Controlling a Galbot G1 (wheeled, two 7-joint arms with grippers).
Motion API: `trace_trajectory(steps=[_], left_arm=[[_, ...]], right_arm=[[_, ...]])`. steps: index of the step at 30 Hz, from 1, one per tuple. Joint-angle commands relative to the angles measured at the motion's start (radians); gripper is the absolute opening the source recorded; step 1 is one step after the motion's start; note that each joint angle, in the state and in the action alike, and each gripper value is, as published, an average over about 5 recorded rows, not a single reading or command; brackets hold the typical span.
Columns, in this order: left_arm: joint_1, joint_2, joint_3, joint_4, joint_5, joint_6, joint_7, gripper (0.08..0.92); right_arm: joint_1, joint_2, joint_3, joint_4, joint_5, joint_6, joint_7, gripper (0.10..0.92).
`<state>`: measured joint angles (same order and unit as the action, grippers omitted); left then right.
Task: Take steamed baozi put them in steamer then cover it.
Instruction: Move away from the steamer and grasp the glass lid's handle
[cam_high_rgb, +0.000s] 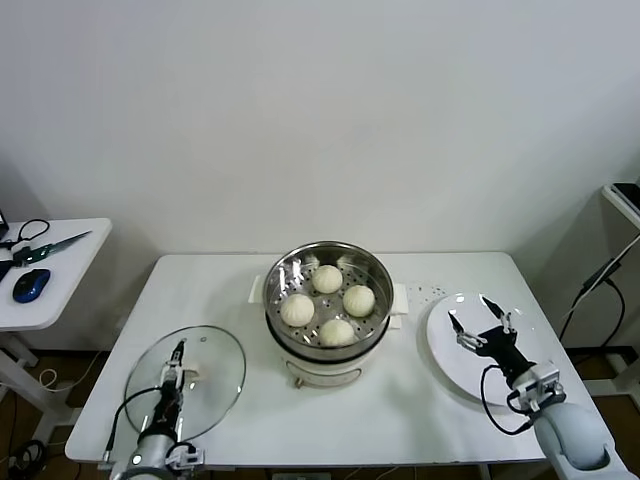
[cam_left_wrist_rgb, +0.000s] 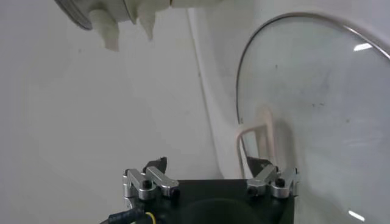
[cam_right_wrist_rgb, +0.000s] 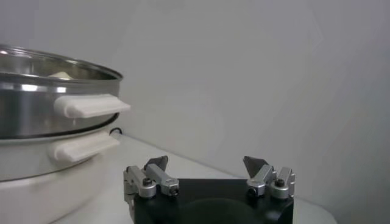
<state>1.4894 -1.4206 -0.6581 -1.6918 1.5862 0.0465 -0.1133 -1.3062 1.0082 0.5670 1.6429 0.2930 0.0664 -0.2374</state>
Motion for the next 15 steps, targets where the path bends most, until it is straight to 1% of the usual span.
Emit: trace_trajectory(steps=[1, 9, 12, 15], left_arm=[[-0.079, 0.02, 0.013, 0.109, -0.04, 0.016, -0.044, 0.823], [-0.093, 0.025, 0.019, 0.123, -0.089, 0.007, -0.078, 0.818], [-0.09, 0.027, 0.019, 0.123, -0.099, 0.0, -0.078, 0.762], [-0.088, 0.027, 0.017, 0.128, -0.102, -0.005, -0.076, 0.671]], right_arm=[[-0.012, 0.016, 0.009, -0.004, -0.027, 0.006, -0.002, 0.823], [-0.015, 0.029, 0.005, -0.014, -0.052, 0.018, -0.01, 0.823], [-0.017, 0.033, 0.004, -0.017, -0.059, 0.022, -0.015, 0.823], [-0.017, 0.039, 0.003, -0.023, -0.07, 0.028, -0.019, 0.823]])
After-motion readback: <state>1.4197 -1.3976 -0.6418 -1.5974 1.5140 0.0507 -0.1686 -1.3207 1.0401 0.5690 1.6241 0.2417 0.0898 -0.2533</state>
